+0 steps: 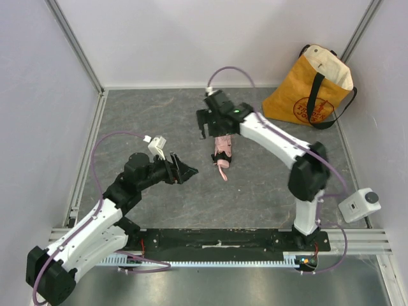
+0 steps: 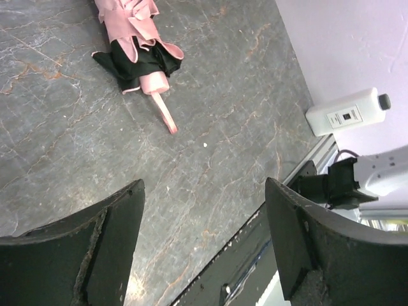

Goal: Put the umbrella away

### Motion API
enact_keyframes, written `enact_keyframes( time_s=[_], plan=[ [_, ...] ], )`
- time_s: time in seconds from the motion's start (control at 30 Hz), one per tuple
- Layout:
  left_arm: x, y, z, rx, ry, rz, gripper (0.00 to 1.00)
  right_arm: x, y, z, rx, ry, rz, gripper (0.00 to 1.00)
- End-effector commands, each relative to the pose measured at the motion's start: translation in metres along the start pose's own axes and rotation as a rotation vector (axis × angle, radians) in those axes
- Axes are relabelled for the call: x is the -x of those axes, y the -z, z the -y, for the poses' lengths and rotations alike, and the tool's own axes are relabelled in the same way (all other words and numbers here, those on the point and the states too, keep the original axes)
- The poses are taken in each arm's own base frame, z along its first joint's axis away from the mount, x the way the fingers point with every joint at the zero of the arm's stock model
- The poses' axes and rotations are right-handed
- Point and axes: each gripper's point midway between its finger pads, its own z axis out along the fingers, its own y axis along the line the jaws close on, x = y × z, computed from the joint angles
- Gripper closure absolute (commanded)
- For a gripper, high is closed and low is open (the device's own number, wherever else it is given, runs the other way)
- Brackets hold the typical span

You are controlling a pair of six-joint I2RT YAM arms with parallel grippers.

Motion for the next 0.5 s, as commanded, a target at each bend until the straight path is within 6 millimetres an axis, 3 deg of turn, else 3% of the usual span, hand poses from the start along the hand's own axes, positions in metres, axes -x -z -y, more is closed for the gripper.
enact_keyframes(
  time_s=[0.0,0.2,0.37,0.47],
  plan=[
    [0.008,-0.030,-0.001,-0.023,0.070,0.004,0.17,0.030,0.035,0.002,0.342,-0.096,0.106,0.09],
    [0.015,-0.091,0.002,-0.053,0.053,-0.148,0.14,-0.008,0.019,0.072,0.356,-0.245,0.137,0.19],
    [0.024,-0.155,-0.011,-0.065,0.073,-0.178,0.20,-0.029,0.001,0.085,0.494,-0.299,0.154,0.35],
    [0.008,-0.191,-0.030,-0.058,0.115,-0.267,0.33,-0.032,-0.007,0.088,0.565,-0.345,0.182,0.36]
  ],
)
